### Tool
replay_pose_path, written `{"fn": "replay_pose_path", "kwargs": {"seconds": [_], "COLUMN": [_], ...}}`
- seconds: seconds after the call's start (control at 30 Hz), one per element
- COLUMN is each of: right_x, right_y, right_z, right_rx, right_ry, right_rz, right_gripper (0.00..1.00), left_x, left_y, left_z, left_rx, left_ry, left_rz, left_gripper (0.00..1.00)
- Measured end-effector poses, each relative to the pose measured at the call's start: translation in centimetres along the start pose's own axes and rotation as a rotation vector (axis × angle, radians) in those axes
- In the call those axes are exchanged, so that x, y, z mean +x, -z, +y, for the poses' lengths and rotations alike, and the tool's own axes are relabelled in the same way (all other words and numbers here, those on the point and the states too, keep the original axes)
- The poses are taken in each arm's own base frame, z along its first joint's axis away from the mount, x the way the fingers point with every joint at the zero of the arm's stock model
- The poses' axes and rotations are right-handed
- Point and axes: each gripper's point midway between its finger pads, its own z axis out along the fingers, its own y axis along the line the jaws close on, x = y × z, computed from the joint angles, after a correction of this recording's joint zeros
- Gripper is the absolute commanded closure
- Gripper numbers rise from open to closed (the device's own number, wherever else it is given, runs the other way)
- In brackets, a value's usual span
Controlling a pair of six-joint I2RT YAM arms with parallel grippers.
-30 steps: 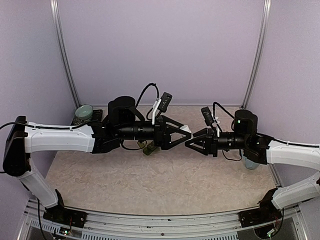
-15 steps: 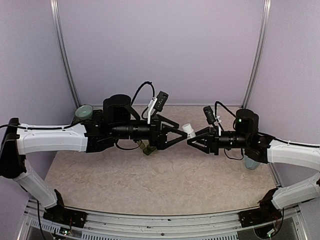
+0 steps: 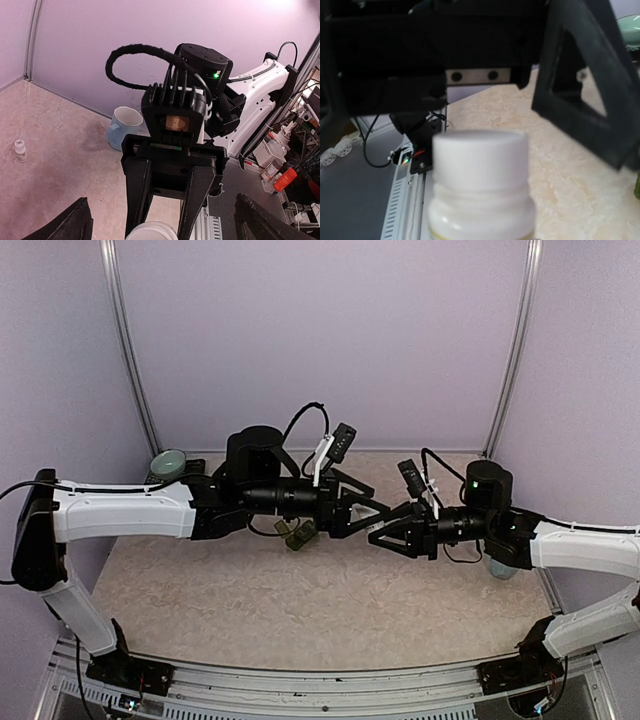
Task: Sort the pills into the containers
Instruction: Unscrew the lid of the pill bottle from the pill bottle.
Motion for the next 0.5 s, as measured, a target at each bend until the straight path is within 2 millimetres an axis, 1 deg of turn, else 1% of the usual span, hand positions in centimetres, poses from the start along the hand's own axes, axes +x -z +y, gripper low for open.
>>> {"fn": "replay_pose_path", "kwargs": {"seconds": [0.17,0.27,0.37,0.5], "right_x": [0.1,0.2,0.2,0.2], "right_y": [-0.1,-0.1,-0.1,-0.1], "right_z": [0.1,0.2,0.2,0.2], "right_rx": [-0.008,-0.011,-0.012,-0.011], "right_ry": [0.001,0.003,0.005,0.007], "right_rz": [0.005,0.006,0.007,0.008], "right_gripper": [0.98,0.98,0.98,0.98], "left_x": [0.4,0.7,1.4,2.0], "left_y": [-0.1,-0.1,0.1,0.1], "left_z": [-0.3,-0.4,-0.4,-0.3], "left_rx": [0.015,0.024,0.031,0.038], "left_ry": [-0.014,-0.024,-0.023,-0.018], "left_rz": [0.013,0.02,0.035,0.049], "left_gripper": [0.17,0.25,0.32,0.36]}}
